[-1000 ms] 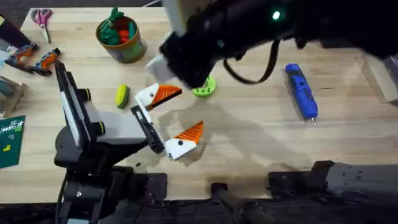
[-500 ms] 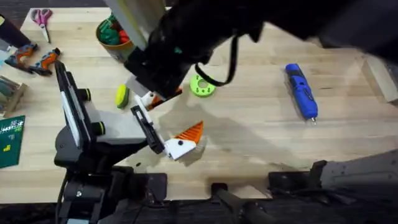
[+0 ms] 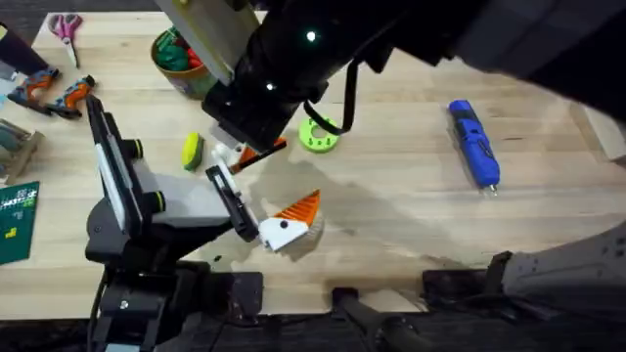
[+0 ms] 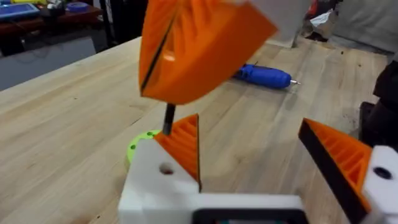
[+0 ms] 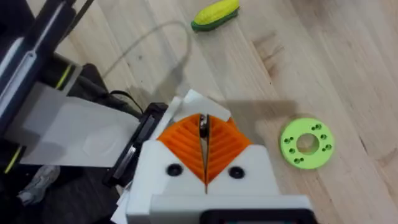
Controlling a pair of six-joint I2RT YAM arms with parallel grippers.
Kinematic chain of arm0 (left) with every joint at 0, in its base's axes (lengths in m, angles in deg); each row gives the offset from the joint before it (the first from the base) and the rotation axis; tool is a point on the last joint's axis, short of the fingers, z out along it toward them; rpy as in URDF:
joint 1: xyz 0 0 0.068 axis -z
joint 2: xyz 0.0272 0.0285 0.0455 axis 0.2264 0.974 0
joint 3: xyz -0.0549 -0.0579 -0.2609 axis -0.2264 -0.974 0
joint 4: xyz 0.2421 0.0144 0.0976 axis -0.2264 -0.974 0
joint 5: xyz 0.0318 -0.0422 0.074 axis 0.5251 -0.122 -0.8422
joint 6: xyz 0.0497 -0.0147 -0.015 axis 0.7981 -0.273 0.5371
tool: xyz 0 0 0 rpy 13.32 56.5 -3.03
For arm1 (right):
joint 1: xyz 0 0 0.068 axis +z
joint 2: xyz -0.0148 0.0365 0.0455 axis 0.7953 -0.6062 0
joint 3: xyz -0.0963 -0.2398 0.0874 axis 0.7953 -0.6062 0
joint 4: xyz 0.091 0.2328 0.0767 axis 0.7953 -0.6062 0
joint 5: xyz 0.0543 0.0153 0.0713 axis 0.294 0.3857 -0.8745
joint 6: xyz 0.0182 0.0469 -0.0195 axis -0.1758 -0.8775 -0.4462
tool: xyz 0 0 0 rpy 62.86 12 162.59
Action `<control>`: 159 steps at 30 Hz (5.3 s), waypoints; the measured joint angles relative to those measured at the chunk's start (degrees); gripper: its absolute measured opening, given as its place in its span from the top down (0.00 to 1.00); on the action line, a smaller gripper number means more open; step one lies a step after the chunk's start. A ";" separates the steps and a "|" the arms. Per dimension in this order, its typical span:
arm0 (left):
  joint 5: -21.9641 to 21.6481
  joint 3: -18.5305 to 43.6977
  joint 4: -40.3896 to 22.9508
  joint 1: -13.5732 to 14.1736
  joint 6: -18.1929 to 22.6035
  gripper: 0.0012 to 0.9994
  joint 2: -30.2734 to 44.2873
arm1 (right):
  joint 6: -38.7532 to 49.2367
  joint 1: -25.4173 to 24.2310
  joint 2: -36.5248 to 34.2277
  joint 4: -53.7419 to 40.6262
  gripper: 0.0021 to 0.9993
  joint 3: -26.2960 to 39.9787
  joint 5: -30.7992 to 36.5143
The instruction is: Pick up the gripper from the table and insert it into the empty holder that is missing its gripper. Then pick up a screw, insert it into the mounting hole, and use the screwdriver to tighten it. Finally, clean up the table by picking up the vegetable and placing it into the bucket.
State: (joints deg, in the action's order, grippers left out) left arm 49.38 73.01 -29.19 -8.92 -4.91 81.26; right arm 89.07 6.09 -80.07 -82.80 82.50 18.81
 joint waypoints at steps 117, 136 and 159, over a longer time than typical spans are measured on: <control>0.14 0.00 -0.02 0.00 -0.02 0.01 0.04 | -0.04 2.17 -3.76 0.68 1.00 0.33 2.93; 0.14 0.00 -0.02 0.00 -0.01 0.01 0.04 | -0.26 2.17 -3.76 0.85 1.00 0.33 2.93; 0.14 0.00 -0.02 0.00 -0.01 0.01 0.04 | -0.26 2.17 -4.19 -0.79 1.00 0.35 2.93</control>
State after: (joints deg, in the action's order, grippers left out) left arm 49.52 73.01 -29.21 -8.92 -4.91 81.30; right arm 88.81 8.27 -84.26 -83.59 82.85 21.74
